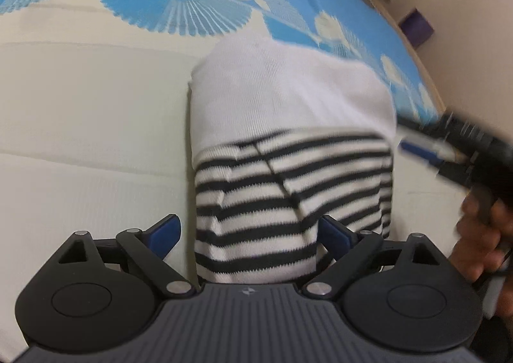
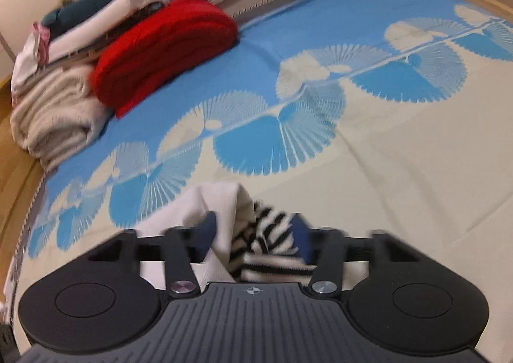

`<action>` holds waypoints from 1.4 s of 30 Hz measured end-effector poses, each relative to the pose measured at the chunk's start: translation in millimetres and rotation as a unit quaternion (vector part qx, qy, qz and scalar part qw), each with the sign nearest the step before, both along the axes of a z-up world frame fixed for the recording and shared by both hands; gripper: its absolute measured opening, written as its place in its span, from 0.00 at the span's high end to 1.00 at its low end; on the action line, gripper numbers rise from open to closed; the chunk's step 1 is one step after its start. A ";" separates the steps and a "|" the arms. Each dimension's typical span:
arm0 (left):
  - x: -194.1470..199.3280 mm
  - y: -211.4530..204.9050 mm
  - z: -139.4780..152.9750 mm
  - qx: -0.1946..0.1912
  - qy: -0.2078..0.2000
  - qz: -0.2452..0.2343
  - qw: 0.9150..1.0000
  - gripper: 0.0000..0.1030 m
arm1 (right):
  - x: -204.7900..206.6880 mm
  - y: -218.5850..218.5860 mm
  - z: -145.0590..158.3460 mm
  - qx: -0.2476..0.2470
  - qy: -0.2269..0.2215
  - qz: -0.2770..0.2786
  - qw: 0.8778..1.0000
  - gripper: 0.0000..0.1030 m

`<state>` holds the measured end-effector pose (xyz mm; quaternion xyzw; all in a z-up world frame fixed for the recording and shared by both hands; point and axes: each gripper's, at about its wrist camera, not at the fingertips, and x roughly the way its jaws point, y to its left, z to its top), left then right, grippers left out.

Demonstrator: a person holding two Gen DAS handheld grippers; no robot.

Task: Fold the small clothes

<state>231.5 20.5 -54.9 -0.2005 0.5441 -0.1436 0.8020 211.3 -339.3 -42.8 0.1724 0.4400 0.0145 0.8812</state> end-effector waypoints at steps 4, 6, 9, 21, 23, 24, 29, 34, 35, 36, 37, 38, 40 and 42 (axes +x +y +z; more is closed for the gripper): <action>2.3 26.6 13.8 -0.032 -0.012 0.055 0.998 0.08 | 3.7 12.1 -15.5 -0.022 0.044 0.036 0.998 0.46; 3.8 35.7 19.3 -0.048 -0.019 0.072 0.996 0.08 | 0.7 15.4 -18.6 -0.025 0.056 0.046 0.997 0.46; 5.6 38.9 22.2 -0.063 -0.015 0.076 0.995 0.08 | -4.8 18.4 -23.0 -0.026 0.071 0.060 0.995 0.48; 3.3 34.1 11.7 -0.056 0.002 0.072 0.996 0.08 | -10.9 16.7 -21.1 0.020 0.070 0.083 0.994 0.45; 2.2 34.8 11.3 -0.054 0.002 0.072 0.996 0.08 | -10.3 28.0 -27.2 -0.005 0.084 0.103 0.991 0.45; 1.9 35.0 11.3 -0.053 0.002 0.072 0.996 0.08 | -10.7 32.7 -27.9 -0.014 0.084 0.111 0.990 0.45; 0.6 33.9 11.7 -0.044 -0.001 0.067 0.997 0.08 | -15.5 37.3 -26.4 -0.039 0.079 0.126 0.988 0.95; -4.8 26.1 18.4 -0.050 -0.014 0.030 0.998 0.08 | -39.6 -6.8 17.8 0.055 -0.022 0.064 0.996 0.97; -6.4 23.7 20.0 -0.049 -0.018 0.017 0.999 0.08 | -47.5 -18.6 24.8 0.071 -0.033 0.048 0.996 0.97; -7.8 20.4 21.2 -0.045 -0.021 0.003 0.999 0.08 | -53.1 -25.6 29.8 0.071 -0.039 0.039 0.996 0.97; -9.0 16.0 21.1 -0.037 -0.021 -0.012 0.999 0.08 | -59.5 -30.9 33.6 0.061 -0.043 0.033 0.997 0.97; -11.0 11.2 19.6 -0.027 -0.018 -0.028 0.999 0.08 | -63.2 -36.2 34.7 0.054 -0.042 0.030 0.997 0.97; -13.8 1.8 15.0 -0.013 -0.015 -0.052 0.998 0.08 | -62.7 -45.4 27.4 0.048 -0.016 0.025 0.998 0.97; -14.8 -6.1 8.7 0.021 -0.017 -0.069 0.997 0.08 | -56.3 -42.7 12.0 0.023 0.026 0.036 0.999 0.97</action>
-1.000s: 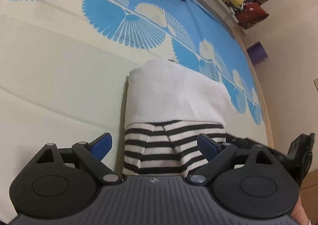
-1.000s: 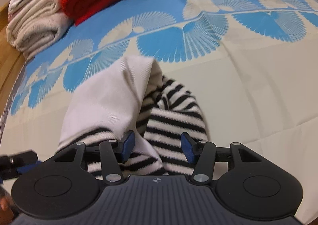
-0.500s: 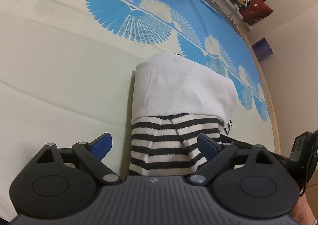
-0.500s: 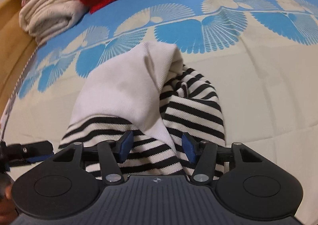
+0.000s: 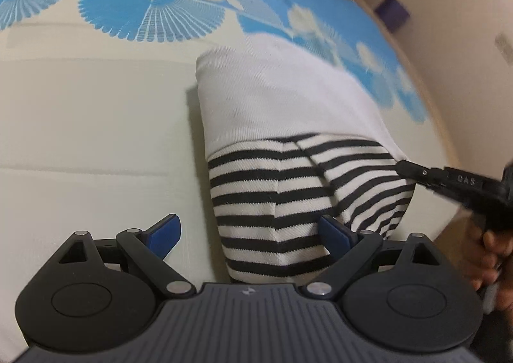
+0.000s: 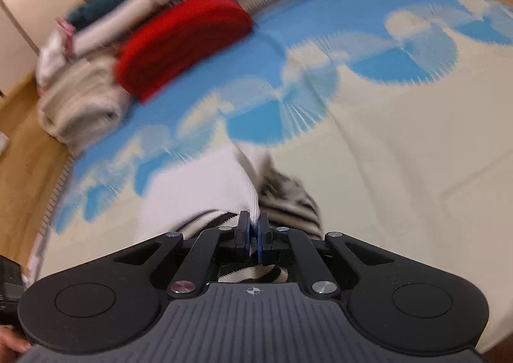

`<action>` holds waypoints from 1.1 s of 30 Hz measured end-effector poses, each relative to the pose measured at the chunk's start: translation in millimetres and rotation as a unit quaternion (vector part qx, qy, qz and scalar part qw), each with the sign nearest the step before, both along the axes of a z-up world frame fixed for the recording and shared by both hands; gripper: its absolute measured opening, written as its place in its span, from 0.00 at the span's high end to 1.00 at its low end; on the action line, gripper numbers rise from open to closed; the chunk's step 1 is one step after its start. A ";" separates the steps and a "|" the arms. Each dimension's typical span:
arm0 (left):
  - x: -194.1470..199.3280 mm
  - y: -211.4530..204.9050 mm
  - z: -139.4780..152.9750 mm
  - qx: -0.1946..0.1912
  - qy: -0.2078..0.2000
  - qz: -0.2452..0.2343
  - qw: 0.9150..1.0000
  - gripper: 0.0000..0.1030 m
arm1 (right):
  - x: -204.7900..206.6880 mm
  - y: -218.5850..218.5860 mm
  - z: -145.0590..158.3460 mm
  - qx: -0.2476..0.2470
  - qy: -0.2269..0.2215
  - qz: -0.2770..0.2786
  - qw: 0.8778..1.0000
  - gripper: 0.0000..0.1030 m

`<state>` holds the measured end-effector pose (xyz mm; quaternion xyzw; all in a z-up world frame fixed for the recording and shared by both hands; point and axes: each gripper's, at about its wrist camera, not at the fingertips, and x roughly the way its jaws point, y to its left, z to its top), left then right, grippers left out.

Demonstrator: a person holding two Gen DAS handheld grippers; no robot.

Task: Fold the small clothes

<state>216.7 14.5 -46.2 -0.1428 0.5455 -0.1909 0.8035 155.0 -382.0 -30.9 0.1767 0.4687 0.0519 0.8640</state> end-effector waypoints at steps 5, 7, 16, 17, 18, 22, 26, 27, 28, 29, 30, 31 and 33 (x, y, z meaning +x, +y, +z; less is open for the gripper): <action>2.8 -8.5 -19.4 0.100 -0.013 -0.014 0.995 0.03 | 15.4 34.0 -28.0 -0.075 0.050 0.074 0.993 0.97; 1.1 -6.0 -16.6 0.089 -0.012 -0.009 0.996 0.03 | 21.6 41.9 -35.3 -0.093 0.062 0.077 0.991 0.97; -15.2 -19.4 -24.1 0.091 0.005 -0.105 0.990 0.00 | 20.2 37.1 -42.6 -0.105 0.094 0.072 0.987 0.97; -14.5 -20.3 -25.1 0.087 0.008 -0.107 0.990 0.00 | 20.0 37.2 -45.1 -0.103 0.104 0.073 0.987 0.97; -13.5 -20.4 -22.6 0.086 0.006 -0.108 0.990 0.01 | 19.5 38.0 -46.5 -0.102 0.110 0.073 0.986 0.97; -15.0 -21.3 -7.0 0.085 -0.020 -0.106 0.990 0.03 | 20.7 39.2 -43.5 -0.098 0.112 0.068 0.986 0.97; -10.1 -19.4 -4.5 0.065 -0.019 -0.084 0.994 0.03 | 20.1 34.5 -22.8 -0.055 0.070 0.052 0.995 0.91; -9.2 -22.0 -8.3 0.073 -0.014 -0.087 0.993 0.03 | 19.7 32.1 -17.0 -0.046 0.052 0.044 0.997 0.90; -8.4 -25.9 -9.5 0.079 -0.012 -0.091 0.993 0.03 | 19.9 30.0 -11.3 -0.035 0.033 0.036 0.998 0.86; -8.7 -29.1 -10.6 0.083 -0.014 -0.096 0.992 0.03 | 21.8 27.8 -6.5 -0.024 0.014 0.026 0.999 0.75; -9.4 -31.0 -8.9 0.085 -0.017 -0.100 0.991 0.03 | 24.8 26.5 -3.5 -0.017 -0.001 0.014 1.000 0.68; -10.1 -31.9 -7.8 0.088 -0.020 -0.102 0.991 0.03 | 29.2 26.0 -1.7 -0.012 -0.013 0.000 1.000 0.57; -9.0 -30.5 -7.2 0.088 -0.018 -0.102 0.991 0.02 | 43.4 26.9 -3.1 0.003 -0.022 -0.017 1.000 0.50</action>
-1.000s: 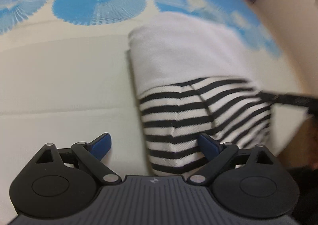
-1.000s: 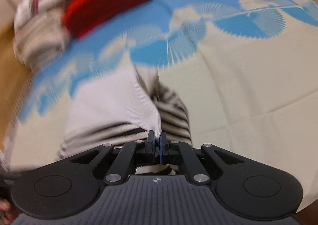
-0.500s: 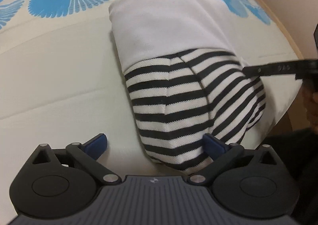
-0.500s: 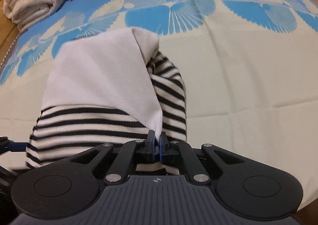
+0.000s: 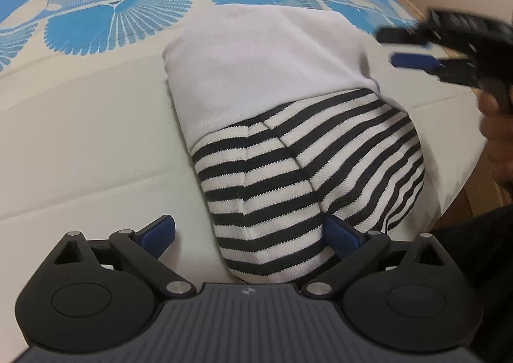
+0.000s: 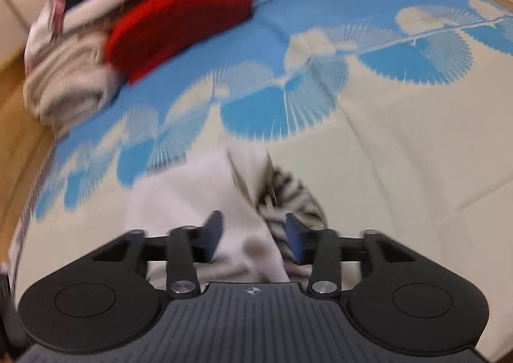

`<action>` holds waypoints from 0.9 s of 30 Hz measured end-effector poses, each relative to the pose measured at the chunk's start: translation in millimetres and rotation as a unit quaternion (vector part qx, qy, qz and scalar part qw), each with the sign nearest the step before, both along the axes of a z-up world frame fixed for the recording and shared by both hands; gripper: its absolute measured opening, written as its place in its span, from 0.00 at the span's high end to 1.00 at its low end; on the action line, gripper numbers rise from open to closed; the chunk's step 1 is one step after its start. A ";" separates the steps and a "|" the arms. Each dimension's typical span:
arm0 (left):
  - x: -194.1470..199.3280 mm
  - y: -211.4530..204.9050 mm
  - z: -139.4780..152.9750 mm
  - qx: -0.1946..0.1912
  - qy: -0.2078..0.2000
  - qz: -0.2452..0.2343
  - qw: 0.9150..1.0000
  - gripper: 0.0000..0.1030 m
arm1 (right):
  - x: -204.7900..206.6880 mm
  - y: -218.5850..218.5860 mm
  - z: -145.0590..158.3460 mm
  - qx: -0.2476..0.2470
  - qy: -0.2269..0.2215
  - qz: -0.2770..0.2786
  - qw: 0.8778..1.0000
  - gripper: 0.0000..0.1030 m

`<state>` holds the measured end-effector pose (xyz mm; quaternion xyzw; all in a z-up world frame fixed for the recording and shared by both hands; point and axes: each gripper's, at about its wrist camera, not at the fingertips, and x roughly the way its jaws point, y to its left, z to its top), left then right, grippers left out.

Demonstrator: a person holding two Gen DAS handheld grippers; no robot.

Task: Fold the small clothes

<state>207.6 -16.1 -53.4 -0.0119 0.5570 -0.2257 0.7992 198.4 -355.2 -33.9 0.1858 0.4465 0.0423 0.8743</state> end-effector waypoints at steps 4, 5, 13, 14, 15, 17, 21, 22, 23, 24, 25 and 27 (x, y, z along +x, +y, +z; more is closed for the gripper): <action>0.6 1.9 -2.6 -0.002 0.002 0.001 1.000 0.02 | 30.5 4.8 -13.2 0.044 0.013 -0.032 0.998 0.46; -0.1 1.7 -1.5 -0.001 0.000 -0.001 1.000 0.02 | 36.8 6.1 -18.9 0.050 0.020 -0.043 0.998 0.46; 0.5 2.8 0.7 -0.012 -0.002 0.002 1.000 0.01 | 47.3 15.6 -20.0 0.057 -0.026 -0.063 0.996 0.94; 0.4 2.6 0.6 -0.011 -0.002 0.000 1.000 0.01 | 48.2 12.3 -23.9 0.034 -0.016 -0.081 0.996 0.95; 0.2 2.1 0.0 -0.007 -0.002 -0.002 1.000 0.01 | 49.8 8.3 -32.9 0.010 0.012 -0.102 0.995 0.95; -0.7 1.4 -1.2 -0.002 0.002 -0.003 1.000 0.01 | 52.6 1.5 -52.3 -0.013 0.071 -0.127 0.989 0.95; 0.9 4.7 0.2 -0.008 0.009 0.006 1.000 0.02 | 54.1 21.1 -51.7 -0.078 0.066 -0.074 0.992 0.93; 2.3 7.9 1.7 -0.019 0.013 0.012 1.000 0.02 | 52.4 24.4 -49.5 -0.089 0.062 -0.069 0.992 0.91; 4.2 11.5 3.9 -0.033 0.017 0.023 0.999 0.02 | 48.5 23.4 -46.4 -0.089 0.058 -0.072 0.992 0.82; 6.5 16.5 6.8 -0.049 0.017 0.037 0.998 0.02 | 44.2 20.4 -41.8 -0.082 0.052 -0.081 0.992 0.78; 10.1 22.1 9.6 -0.068 0.018 0.054 0.996 0.02 | 40.1 12.7 -37.7 -0.068 0.044 -0.088 0.993 0.72; 18.4 35.5 12.9 -0.107 0.021 0.098 0.989 0.02 | 29.1 1.6 -30.5 -0.025 0.032 -0.088 0.995 0.64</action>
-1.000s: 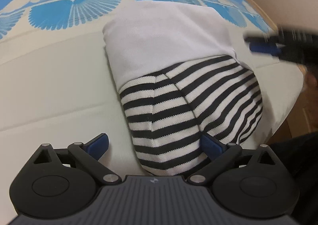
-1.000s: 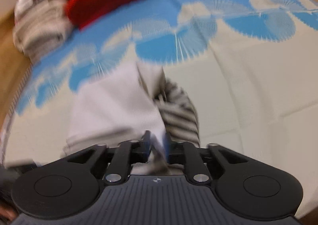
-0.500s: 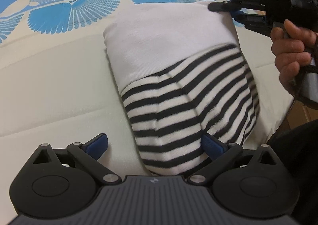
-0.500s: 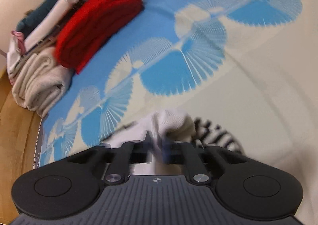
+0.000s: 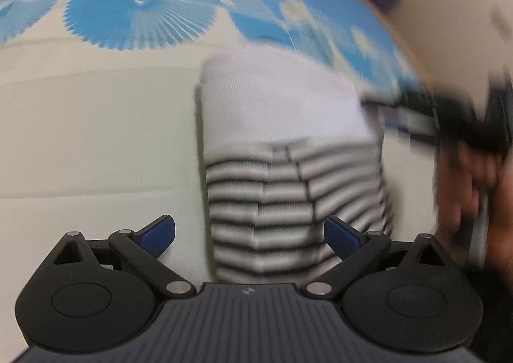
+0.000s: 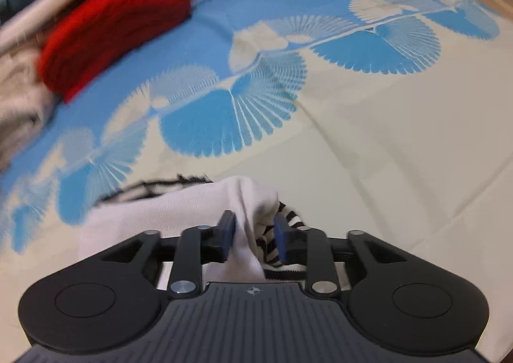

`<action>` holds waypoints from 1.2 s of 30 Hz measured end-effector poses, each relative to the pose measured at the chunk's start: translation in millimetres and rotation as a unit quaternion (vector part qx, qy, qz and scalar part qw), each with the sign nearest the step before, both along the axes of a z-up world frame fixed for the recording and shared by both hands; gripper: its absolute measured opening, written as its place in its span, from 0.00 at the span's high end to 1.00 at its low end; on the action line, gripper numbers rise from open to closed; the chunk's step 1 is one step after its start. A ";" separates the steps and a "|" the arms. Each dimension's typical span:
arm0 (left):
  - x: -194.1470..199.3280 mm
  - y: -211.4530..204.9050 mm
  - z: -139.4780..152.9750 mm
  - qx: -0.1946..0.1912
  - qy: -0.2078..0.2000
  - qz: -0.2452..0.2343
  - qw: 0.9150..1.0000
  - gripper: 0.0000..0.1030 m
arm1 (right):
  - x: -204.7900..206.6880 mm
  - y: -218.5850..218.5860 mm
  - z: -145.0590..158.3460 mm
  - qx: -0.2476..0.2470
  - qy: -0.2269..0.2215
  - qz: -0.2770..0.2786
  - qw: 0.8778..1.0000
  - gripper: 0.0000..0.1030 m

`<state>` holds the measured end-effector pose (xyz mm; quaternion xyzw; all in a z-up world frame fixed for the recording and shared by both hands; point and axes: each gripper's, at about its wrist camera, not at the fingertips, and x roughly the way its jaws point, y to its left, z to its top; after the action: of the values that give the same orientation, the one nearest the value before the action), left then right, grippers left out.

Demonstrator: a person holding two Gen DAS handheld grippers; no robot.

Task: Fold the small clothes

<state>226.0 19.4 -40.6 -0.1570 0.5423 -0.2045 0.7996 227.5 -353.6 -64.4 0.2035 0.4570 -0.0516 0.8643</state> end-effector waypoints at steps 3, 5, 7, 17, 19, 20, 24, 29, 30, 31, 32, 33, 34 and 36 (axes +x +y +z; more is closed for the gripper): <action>16.6 11.3 -4.1 -0.046 0.023 0.054 0.997 0.02 | -15.1 -6.0 0.7 0.049 0.010 0.036 0.998 0.48; 31.5 12.4 -12.8 -0.082 0.052 0.071 0.993 0.02 | -18.6 -2.3 -8.6 0.032 0.050 0.072 0.996 0.44; 47.2 10.0 -21.1 -0.109 0.072 0.087 0.988 0.02 | -20.4 2.5 -21.0 -0.001 0.086 0.104 0.991 0.45; 96.1 -18.3 -75.6 -0.132 0.088 0.112 0.981 0.06 | -18.2 4.2 -26.8 0.007 0.082 0.115 0.990 0.85; 98.7 -24.8 -73.9 -0.126 0.072 0.111 0.983 0.27 | -16.8 5.4 -27.2 0.007 0.086 0.112 0.990 0.85; 98.3 -26.9 -71.4 -0.118 0.060 0.107 0.985 0.34 | -15.4 5.9 -28.1 0.005 0.088 0.110 0.990 0.86; 105.1 -36.0 -34.8 -0.075 -0.002 0.074 0.994 0.60 | -8.0 12.0 -26.8 0.006 0.087 0.092 0.992 0.87; 117.2 -19.2 17.2 -0.025 -0.102 0.076 0.992 0.60 | 15.8 32.9 -19.4 0.037 0.041 0.071 0.996 0.89; 122.4 -9.8 22.1 -0.020 -0.111 0.084 0.990 0.60 | 22.1 40.1 -17.6 0.044 0.025 0.070 0.996 0.90; 126.3 -0.9 25.1 -0.013 -0.119 0.089 0.989 0.59 | 28.1 47.3 -15.5 0.049 0.012 0.072 0.996 0.90; 132.2 8.3 26.8 -0.001 -0.126 0.093 0.988 0.58 | 34.1 56.5 -13.1 0.051 -0.004 0.076 0.996 0.90; 137.2 16.0 27.2 0.010 -0.130 0.100 0.986 0.52 | 39.4 65.6 -10.7 0.053 -0.017 0.080 0.995 0.91; 141.4 23.9 27.5 0.022 -0.132 0.113 0.985 0.42 | 43.8 73.8 -8.6 0.053 -0.029 0.084 0.995 0.91; 143.8 42.5 28.5 0.049 -0.137 0.160 0.976 0.37 | 54.6 90.0 -6.5 0.039 -0.046 0.094 0.994 0.91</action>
<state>369.8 61.9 -12.1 -0.1735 0.4051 -0.0666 0.8952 282.0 -263.6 -70.9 0.1954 0.4355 0.0578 0.8768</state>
